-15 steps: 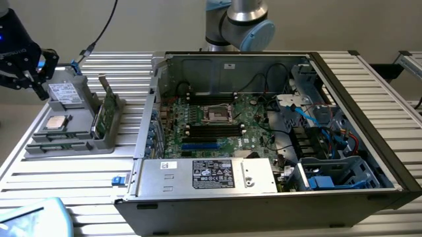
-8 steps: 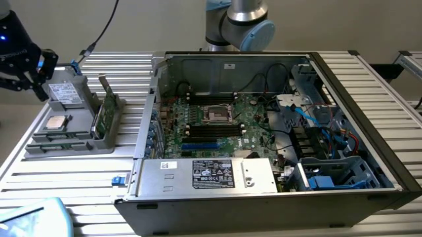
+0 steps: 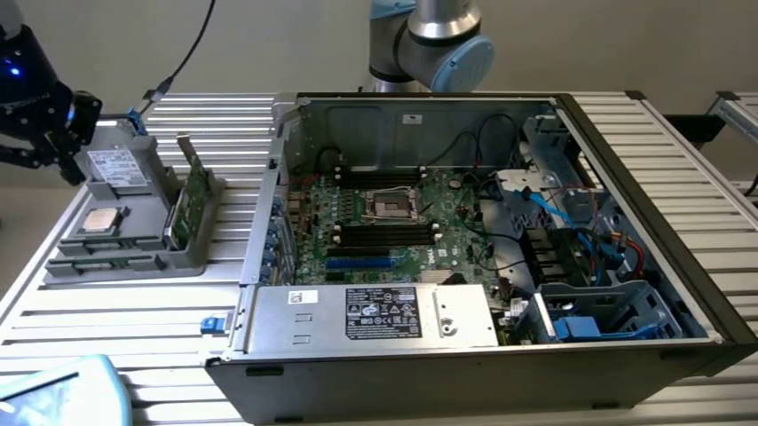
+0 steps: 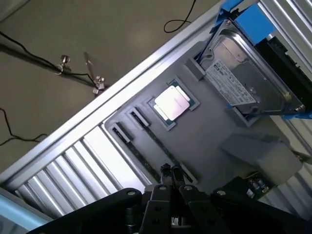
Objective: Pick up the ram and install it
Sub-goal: 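Pick up the ram and move it above insertion slot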
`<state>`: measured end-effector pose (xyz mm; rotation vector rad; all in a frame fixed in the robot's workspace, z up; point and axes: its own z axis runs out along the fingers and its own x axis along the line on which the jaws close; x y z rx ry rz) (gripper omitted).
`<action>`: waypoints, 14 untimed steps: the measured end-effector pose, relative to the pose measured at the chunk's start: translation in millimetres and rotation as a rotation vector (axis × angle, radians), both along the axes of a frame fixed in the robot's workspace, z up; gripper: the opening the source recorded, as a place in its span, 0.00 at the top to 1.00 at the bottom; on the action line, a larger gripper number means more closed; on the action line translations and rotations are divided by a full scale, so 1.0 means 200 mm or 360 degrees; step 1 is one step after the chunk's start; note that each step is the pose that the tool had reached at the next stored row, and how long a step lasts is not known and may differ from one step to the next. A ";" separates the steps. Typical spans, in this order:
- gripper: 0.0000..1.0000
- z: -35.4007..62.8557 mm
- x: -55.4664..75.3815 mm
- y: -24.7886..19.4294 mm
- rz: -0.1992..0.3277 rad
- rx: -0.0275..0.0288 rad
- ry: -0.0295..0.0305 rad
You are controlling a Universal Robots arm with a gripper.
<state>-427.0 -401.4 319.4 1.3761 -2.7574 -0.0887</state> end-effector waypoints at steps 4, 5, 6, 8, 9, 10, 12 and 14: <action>0.89 -0.009 0.00 0.000 0.0115 0.00000 0.00020; 0.89 -0.011 0.00 0.000 0.0147 0.00000 0.00022; 0.89 -0.014 0.00 0.000 0.0175 0.00000 0.00022; 0.89 -0.019 0.00 0.000 0.0234 0.00000 0.00022; 0.89 -0.021 0.00 0.000 0.0262 -0.00001 0.00024; 0.89 -0.024 0.00 0.000 0.0291 -0.00001 0.00023; 0.89 -0.029 0.00 0.000 0.0347 -0.00001 0.00023; 0.89 -0.035 0.00 0.000 0.0406 -0.00002 0.00024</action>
